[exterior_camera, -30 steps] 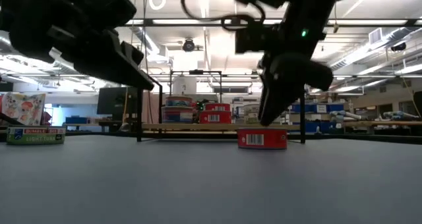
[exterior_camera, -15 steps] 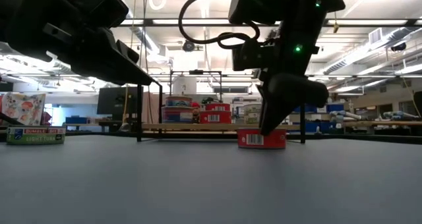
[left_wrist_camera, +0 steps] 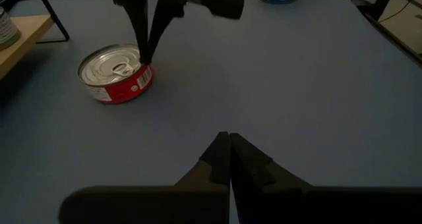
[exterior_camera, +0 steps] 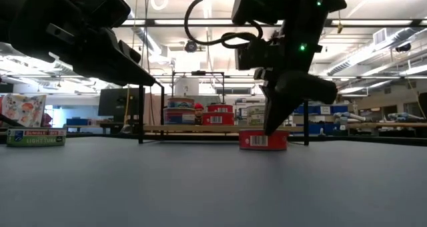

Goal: Stack canned seafood by type on shelf
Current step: Stack the red tuna can on top of the other red tuna can on the shelf

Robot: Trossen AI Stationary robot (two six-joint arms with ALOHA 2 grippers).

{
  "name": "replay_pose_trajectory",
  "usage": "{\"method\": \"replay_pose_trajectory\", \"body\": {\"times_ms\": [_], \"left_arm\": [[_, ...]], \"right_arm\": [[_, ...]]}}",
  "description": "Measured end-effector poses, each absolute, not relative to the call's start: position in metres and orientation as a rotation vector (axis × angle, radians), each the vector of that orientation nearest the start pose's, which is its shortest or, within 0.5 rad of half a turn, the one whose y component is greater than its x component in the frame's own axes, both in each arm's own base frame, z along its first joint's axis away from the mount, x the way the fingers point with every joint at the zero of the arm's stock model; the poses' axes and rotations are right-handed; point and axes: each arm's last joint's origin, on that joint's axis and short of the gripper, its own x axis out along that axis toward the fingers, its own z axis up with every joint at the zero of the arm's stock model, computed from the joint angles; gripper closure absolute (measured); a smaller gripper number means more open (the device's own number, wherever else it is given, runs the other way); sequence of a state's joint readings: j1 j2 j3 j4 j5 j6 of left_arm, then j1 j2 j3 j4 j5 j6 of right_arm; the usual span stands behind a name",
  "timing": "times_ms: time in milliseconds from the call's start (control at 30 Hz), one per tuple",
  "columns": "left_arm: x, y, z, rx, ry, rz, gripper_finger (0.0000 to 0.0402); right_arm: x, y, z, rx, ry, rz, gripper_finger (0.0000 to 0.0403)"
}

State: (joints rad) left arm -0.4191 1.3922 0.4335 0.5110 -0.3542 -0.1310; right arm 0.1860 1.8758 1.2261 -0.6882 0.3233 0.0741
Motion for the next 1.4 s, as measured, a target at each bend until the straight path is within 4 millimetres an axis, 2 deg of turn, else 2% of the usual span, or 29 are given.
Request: {"method": "replay_pose_trajectory", "body": {"times_ms": [200, 367, 633, 833, 933, 1200, 1400], "left_arm": [[0.231, -0.092, 0.156, 0.04, 0.417, -0.036, 0.0396], [0.231, -0.092, 0.156, 0.04, 0.418, -0.036, 0.0396], [0.231, -0.092, 0.156, 0.04, 0.417, -0.035, 0.0396], [0.231, -0.092, 0.156, 0.036, 0.417, -0.035, 0.0395], [0.231, -0.092, 0.156, 0.036, 0.416, -0.035, 0.0395], [0.232, -0.093, 0.158, 0.019, 0.398, -0.052, 0.0395], [0.234, -0.096, 0.16, 0.023, 0.367, -0.115, 0.0396]], "right_arm": [[0.346, 0.058, 0.182, -0.14, 1.217, -0.124, 0.0402], [0.349, 0.063, 0.198, 0.084, 1.126, -0.051, 0.0402], [0.356, 0.067, 0.203, 0.419, 1.089, 0.017, 0.0402], [0.364, 0.071, 0.209, 0.567, 1.027, 0.127, 0.0402], [0.366, 0.073, 0.207, 0.588, 1.034, 0.153, 0.0402], [0.366, 0.065, 0.179, 0.656, 1.097, 0.135, 0.0402], [0.367, 0.059, 0.179, 0.635, 1.094, 0.159, 0.0398]]}}
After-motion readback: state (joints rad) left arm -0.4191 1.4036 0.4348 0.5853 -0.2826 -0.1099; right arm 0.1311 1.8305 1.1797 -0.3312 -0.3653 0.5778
